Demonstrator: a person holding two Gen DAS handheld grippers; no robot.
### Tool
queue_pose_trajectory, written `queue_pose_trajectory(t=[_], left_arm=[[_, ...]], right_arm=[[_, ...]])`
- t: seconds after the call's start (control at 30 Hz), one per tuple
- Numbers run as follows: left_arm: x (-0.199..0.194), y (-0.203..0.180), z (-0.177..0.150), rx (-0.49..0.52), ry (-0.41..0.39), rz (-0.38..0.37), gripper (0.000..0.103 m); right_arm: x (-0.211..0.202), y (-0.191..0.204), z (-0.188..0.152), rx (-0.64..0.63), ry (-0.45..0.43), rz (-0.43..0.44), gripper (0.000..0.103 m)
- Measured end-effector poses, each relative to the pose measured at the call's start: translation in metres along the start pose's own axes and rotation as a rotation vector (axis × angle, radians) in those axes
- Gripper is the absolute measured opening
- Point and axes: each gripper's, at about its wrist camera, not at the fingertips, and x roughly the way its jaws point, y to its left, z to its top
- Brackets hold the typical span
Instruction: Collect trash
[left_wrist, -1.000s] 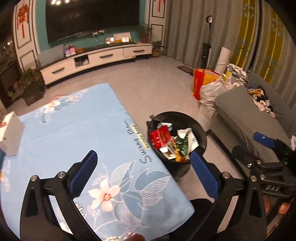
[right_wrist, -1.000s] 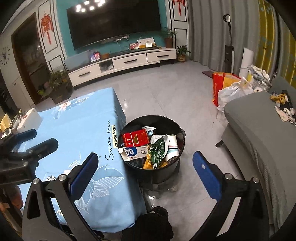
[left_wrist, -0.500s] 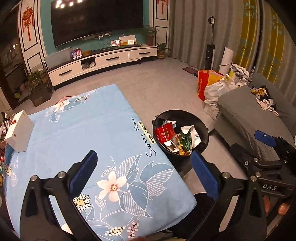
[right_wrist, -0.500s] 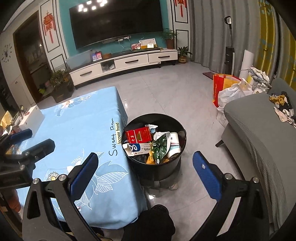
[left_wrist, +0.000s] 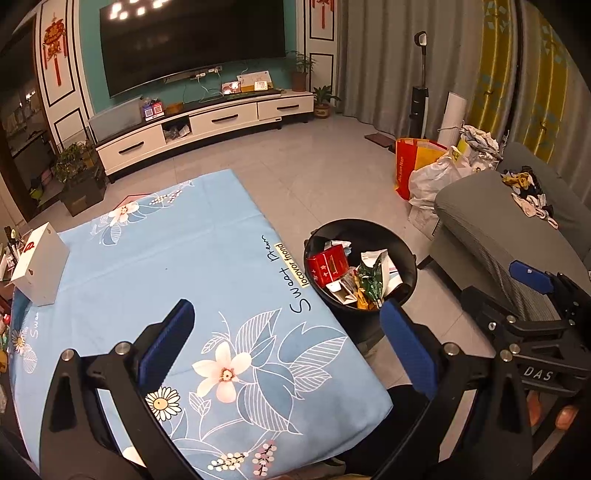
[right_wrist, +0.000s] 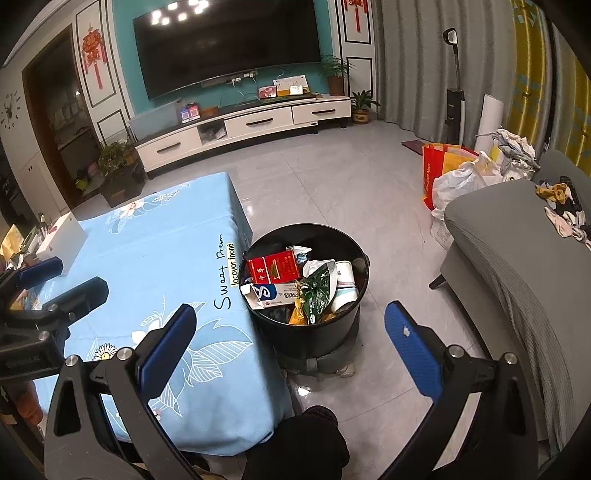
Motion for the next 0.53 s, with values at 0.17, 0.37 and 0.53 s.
queue_pose_trajectory(t=[0.17, 0.37, 0.53], left_arm=[[0.0, -0.001, 0.0006, 0.003, 0.001, 0.0, 0.1], [0.0007, -0.0017, 0.0009, -0.002, 0.007, -0.005, 0.1], [0.0022, -0.0018, 0.0007, -0.008, 0.011, -0.004, 0.1]], right_arm=[[0.0003, 0.0003, 0.0007, -0.002, -0.002, 0.003, 0.1], [0.0, 0.0017, 0.001, -0.001, -0.003, 0.003, 0.1], [-0.0002, 0.0008, 0.0009, 0.0, -0.002, 0.004, 0.1]])
